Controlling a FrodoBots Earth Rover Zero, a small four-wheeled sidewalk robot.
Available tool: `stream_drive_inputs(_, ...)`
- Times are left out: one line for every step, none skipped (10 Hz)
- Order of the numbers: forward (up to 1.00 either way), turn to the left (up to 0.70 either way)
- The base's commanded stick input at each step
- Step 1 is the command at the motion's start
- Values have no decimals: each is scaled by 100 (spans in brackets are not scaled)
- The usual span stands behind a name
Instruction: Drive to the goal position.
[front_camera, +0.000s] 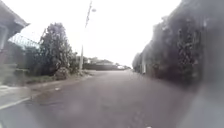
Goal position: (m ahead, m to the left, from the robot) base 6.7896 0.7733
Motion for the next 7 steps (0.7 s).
stream_drive_inputs(70, 0)
stream_drive_inputs(70, 0)
stream_drive_inputs(70, 0)
stream_drive_inputs(70, 0)
stream_drive_inputs(70, 0)
stream_drive_inputs(70, 0)
stream_drive_inputs(70, 0)
